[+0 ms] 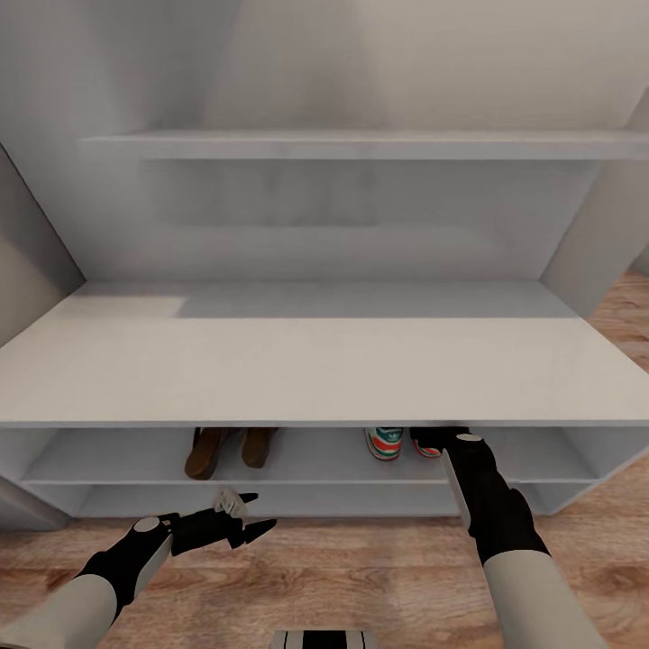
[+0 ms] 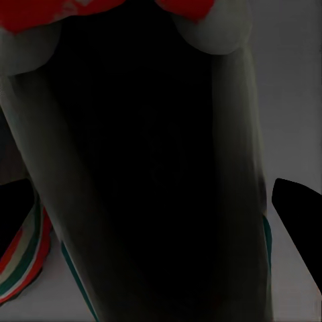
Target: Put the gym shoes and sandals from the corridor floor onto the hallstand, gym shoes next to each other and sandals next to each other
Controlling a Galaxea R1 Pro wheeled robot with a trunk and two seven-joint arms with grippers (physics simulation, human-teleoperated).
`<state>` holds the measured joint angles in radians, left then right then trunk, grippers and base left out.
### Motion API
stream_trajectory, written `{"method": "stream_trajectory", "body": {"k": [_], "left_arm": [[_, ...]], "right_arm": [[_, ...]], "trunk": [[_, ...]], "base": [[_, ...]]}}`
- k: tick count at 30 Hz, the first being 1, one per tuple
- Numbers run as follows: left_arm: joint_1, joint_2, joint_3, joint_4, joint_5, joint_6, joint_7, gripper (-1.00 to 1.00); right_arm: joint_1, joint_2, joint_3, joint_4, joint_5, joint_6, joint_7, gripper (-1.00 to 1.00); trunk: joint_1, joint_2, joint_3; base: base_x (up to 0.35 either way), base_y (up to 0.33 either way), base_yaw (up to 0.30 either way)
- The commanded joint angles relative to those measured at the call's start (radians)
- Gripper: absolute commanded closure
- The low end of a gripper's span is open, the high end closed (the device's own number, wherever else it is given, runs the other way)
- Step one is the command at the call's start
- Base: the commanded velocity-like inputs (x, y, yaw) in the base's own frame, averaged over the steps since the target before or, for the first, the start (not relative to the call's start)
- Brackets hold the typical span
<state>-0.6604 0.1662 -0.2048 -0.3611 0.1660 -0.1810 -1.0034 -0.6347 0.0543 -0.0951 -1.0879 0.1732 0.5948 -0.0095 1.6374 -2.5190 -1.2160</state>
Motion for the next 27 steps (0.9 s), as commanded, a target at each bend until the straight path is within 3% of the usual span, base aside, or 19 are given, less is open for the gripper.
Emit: {"method": "stream_trajectory", "body": {"k": [1,27], "left_arm": [[-0.001,0.001,-0.008,0.001,0.009,-0.005,0.000,-1.00],[-0.001,0.001,-0.008,0.001,0.009,-0.005,0.000,-1.00]], "right_arm": [[0.000,0.001,-0.002,-0.001,0.007,0.005,0.002,-1.00],[0.000,0.001,-0.002,-0.001,0.006,0.005,0.002,-1.00]], "trunk": [[0.000,0.000,-0.001],[0.000,0.000,-0.001]], "base": [[0.026,0.000,0.000],[-0.008,0.000,0.000]]}}
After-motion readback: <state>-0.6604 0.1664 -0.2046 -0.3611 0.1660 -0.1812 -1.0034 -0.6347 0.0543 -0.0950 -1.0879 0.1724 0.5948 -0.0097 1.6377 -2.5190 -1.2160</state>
